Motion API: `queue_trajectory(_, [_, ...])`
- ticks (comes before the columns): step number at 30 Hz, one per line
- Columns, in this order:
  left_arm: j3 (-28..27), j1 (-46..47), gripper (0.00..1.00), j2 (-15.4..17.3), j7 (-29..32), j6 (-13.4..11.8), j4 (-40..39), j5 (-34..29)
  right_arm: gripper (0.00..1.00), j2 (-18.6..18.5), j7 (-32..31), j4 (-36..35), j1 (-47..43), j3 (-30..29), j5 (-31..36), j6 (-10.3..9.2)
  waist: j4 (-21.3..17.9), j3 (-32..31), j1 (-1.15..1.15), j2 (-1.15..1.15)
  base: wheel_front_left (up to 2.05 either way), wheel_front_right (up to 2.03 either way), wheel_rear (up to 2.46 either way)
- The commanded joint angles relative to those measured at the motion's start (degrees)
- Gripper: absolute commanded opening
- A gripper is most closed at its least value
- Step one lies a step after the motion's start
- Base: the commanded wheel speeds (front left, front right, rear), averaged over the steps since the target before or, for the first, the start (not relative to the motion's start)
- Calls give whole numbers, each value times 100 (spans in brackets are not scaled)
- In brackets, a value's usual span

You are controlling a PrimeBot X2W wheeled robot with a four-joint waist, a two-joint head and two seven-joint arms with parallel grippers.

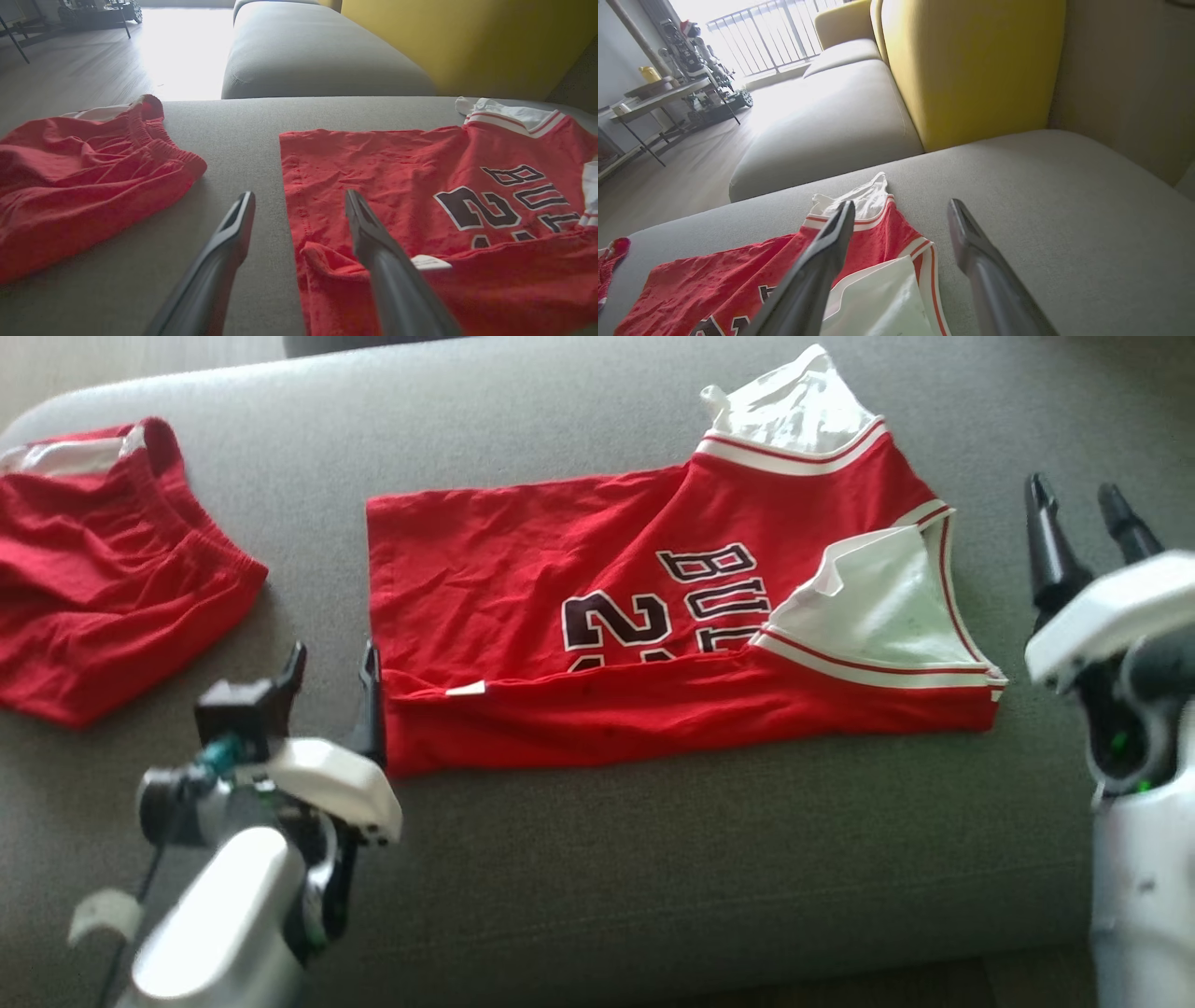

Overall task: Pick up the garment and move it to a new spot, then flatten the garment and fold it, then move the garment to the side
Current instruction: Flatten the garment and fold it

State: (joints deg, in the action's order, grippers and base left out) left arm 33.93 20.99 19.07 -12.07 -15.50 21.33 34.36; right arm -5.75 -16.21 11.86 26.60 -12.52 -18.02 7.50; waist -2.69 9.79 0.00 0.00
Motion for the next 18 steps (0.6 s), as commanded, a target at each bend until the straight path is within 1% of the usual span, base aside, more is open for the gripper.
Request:
queue_trajectory(1, [-303,128,100,83,-106,-71,-197,-76,100,-12,230,-342,-36,172,59,-1,-27,-55,0,0,0,0,0])
queue_trajectory(3, [-347,-65,100,-30,-192,-192,-229,-94,100,35,625,-569,-350,232,133,-1,-49,-116,0,0,0,0,0])
queue_trajectory(5, [-339,-274,100,-147,-235,-240,-202,-108,100,83,1010,-751,-658,237,257,-1,-79,-189,0,0,0,0,0])
queue_trajectory(9, [-295,-618,100,-321,-268,-216,34,-86,100,229,1514,-1005,-1087,89,256,-1,-201,-268,0,0,0,0,0])
queue_trajectory(14, [-343,-707,100,-428,-281,-127,483,-26,100,281,1698,-1136,-1335,4,170,-1,-428,-266,0,0,0,0,0])
queue_trajectory(18, [-540,-573,100,-520,-286,-5,859,142,100,285,1770,-1122,-1368,-2,-3,-1,-610,-216,0,0,0,0,0])
